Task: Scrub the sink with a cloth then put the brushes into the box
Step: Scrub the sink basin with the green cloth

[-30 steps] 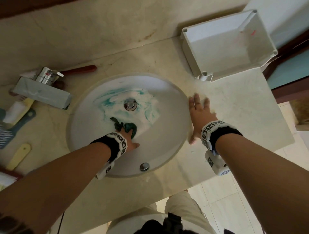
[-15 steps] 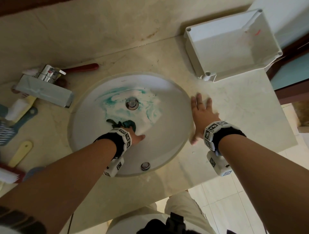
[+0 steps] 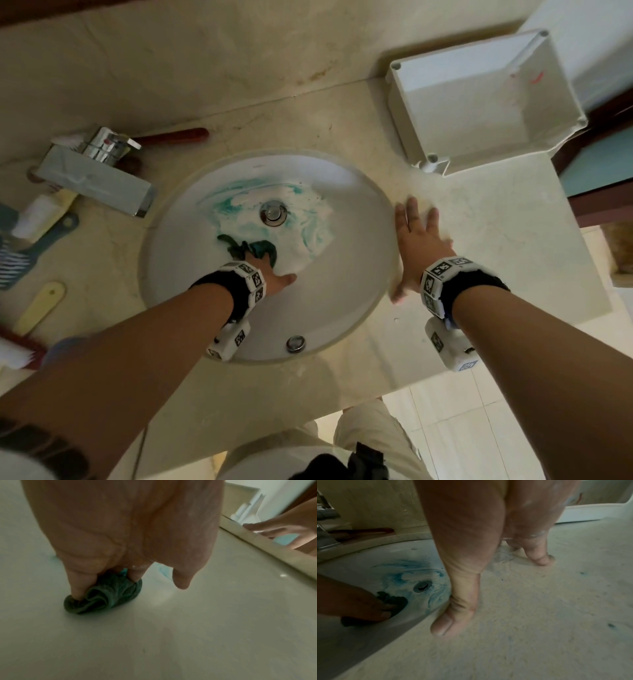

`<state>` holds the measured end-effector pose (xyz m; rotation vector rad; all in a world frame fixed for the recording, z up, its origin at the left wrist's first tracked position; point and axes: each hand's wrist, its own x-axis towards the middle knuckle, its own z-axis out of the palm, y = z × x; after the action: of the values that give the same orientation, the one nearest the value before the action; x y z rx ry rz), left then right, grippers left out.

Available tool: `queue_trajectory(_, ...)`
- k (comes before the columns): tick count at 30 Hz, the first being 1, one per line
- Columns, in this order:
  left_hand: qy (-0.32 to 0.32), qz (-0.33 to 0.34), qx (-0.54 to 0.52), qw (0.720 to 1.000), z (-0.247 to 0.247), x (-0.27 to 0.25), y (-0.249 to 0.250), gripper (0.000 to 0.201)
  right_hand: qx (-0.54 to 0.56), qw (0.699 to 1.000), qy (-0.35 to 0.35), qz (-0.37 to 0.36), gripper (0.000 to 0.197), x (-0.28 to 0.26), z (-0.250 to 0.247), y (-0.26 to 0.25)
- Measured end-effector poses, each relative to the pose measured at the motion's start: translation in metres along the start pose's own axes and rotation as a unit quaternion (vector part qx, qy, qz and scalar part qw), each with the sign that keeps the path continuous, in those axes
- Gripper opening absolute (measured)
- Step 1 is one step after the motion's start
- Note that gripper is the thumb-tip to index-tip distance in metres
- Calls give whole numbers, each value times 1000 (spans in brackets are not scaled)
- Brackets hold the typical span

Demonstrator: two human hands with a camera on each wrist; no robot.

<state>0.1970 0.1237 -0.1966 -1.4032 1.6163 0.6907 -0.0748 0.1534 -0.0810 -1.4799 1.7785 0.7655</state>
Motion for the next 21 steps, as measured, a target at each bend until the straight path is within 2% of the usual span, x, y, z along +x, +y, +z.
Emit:
queue_trajectory(4,-24,-12,-50,998,-20,4,8,109,-2,1000,-1,4,163,-1,0,1)
queue_trajectory(10,-37,22,-48,998,13,-8,34,113,-6,1000,4,6,164,-3,0,0)
queue_trajectory(16,7,-30,-53,998,-3,9,1,105,-10,1000,7,-10,162,-2,2,-1)
queue_trajectory(21,-50,-39,-97,993,-2,6,26,110,-48,999,10,-10,162,-5,4,0)
